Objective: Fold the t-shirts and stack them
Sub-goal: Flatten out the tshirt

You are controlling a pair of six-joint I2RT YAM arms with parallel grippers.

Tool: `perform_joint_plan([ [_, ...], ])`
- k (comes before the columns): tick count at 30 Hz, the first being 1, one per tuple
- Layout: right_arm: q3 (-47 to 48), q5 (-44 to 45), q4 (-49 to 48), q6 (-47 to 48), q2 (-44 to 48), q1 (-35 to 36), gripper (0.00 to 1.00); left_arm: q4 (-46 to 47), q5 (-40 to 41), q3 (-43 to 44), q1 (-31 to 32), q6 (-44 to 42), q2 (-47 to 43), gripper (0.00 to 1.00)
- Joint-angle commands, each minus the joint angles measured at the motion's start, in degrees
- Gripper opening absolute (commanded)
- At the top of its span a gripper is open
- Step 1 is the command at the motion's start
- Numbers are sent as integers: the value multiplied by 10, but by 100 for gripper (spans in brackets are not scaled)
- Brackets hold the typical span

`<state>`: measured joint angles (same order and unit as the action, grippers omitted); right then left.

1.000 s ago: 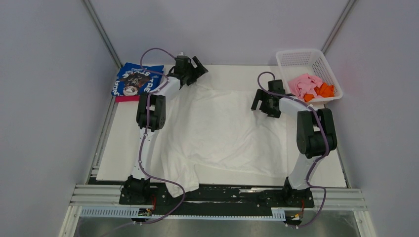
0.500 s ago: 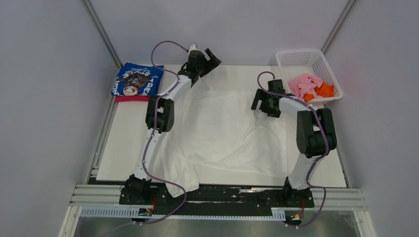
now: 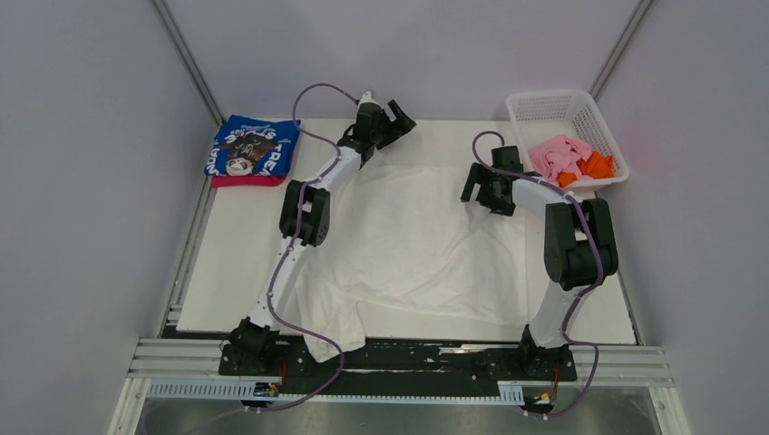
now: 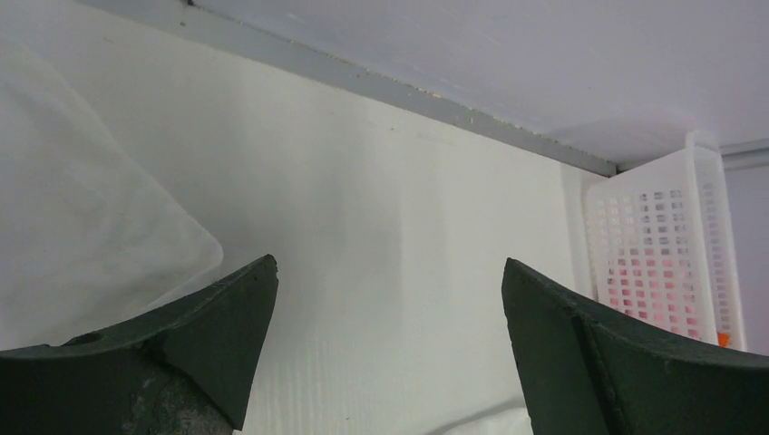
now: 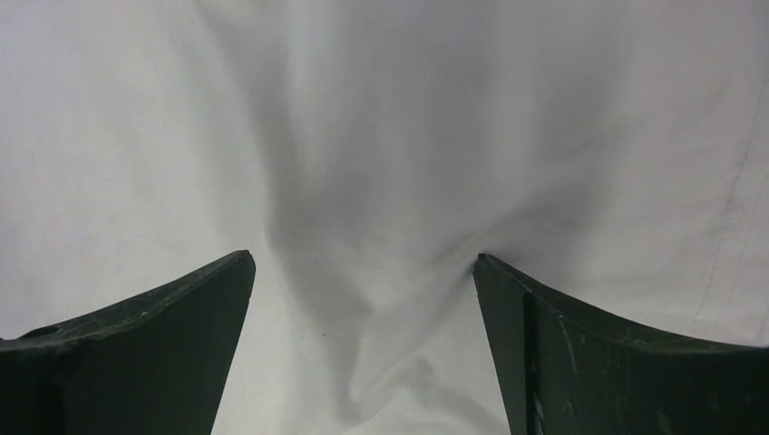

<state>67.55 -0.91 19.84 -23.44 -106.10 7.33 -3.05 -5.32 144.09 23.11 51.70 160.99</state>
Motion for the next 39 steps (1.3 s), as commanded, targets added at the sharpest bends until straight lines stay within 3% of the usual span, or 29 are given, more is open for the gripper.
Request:
perform_joint_plan([
  [1,-4,7,-6,0,16,2,100,41,-16,6,2,-59,-97,100],
  [7,-7,9,-7,-1,25,3,100,1,20,-95,4,-130,-221,100],
  [12,-14,9,-7,-1,30,2,100,26,77,-287,-2,-140,-335,100],
  [17,-16,8,-6,-1,29,2,100,16,86,-371,-16,-129,-365,100],
  [29,-16,26,-4,1,17,2,100,-73,78,-284,-25,-94,-248,100],
  [39,-12,19,-3,-8,-1,3,100,-62,46,-211,-20,-54,-169,100],
])
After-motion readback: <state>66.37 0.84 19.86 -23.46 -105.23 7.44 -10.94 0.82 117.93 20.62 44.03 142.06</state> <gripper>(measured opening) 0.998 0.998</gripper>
